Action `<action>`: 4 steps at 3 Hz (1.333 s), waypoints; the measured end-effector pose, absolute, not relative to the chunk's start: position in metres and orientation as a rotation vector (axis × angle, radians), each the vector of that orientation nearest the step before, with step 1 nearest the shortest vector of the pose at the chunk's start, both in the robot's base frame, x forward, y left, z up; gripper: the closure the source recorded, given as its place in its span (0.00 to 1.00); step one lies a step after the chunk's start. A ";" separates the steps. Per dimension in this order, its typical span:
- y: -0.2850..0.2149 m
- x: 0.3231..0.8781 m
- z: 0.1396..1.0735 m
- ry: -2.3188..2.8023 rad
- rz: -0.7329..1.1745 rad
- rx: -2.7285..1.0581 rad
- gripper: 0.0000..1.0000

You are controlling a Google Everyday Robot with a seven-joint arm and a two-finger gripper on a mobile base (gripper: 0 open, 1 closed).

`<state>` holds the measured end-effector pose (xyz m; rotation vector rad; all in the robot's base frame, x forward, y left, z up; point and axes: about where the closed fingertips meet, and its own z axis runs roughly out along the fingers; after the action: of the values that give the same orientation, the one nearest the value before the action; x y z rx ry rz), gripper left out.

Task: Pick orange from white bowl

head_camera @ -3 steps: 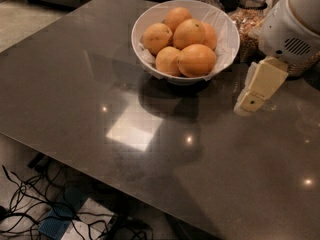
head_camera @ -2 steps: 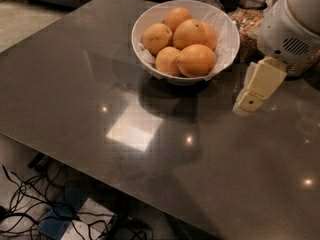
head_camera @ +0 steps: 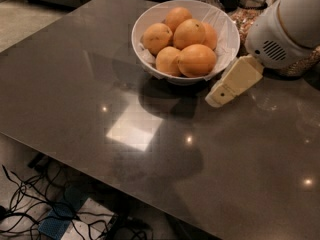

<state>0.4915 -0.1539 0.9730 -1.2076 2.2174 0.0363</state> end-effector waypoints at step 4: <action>-0.142 0.563 0.966 2.088 0.074 -0.993 0.00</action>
Offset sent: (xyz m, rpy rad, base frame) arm 0.0752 0.0252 -0.0085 0.2026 -0.1753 -0.0717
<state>0.5634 -0.1418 0.9658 -0.9926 2.0881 0.0742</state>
